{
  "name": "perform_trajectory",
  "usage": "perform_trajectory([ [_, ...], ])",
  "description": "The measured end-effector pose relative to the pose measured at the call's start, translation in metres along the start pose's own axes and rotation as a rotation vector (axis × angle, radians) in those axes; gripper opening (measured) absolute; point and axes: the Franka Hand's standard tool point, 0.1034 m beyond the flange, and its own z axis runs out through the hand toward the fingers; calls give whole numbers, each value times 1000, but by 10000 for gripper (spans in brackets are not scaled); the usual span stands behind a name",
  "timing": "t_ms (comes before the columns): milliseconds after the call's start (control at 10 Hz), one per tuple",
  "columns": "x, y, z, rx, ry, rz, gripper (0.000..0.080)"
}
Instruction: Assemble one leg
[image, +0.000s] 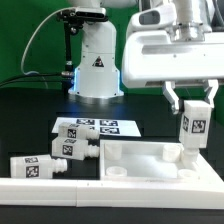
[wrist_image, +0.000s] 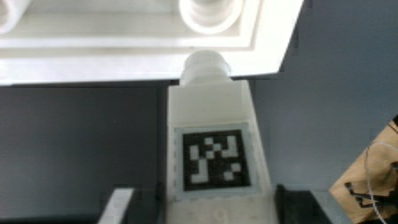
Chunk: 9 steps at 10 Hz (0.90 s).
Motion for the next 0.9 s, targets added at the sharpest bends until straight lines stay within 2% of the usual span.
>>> perform_trajectory([
  [100,-3,3,3,-5,-2,1,287],
  [900,-28,-6,21,-4,-33,-17,287],
])
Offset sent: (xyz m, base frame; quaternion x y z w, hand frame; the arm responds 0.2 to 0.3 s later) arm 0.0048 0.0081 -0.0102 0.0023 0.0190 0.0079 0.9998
